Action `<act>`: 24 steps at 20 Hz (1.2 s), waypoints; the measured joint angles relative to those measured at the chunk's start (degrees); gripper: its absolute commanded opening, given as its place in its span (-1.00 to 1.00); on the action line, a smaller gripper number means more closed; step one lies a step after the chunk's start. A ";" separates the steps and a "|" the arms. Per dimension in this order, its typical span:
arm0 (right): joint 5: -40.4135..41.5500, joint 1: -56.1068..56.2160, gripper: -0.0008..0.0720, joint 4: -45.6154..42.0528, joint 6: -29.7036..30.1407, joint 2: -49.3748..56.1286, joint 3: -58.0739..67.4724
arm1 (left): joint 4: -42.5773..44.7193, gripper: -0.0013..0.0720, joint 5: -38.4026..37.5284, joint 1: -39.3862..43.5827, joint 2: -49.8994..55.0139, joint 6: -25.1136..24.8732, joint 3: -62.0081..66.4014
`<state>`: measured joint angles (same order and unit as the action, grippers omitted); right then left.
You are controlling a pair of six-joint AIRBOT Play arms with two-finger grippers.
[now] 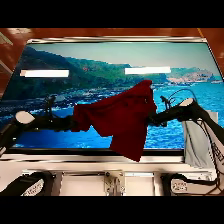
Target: Fold the shirts.
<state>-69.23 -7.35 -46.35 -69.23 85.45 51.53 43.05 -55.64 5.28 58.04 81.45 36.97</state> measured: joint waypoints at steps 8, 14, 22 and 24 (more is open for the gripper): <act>4.39 -10.80 -0.82 6.05 8.22 -28.52 32.44 | 8.41 -0.85 -0.07 -9.01 -13.88 0.15 45.27; 20.76 -12.90 -0.82 5.68 3.52 -42.64 48.22 | 10.71 -0.84 -0.11 -18.01 -23.21 0.44 65.59; 8.22 -13.20 -0.82 -12.39 -6.67 -43.50 51.10 | 20.00 -0.84 -17.62 -21.09 -27.08 5.44 62.69; 0.92 -13.20 -0.82 -14.49 -7.30 -39.15 50.93 | 20.94 -0.84 -20.76 -21.20 -26.95 5.88 56.00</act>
<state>-68.31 -20.56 -60.84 -76.53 46.30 102.45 63.99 -76.40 -15.92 31.09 87.33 92.97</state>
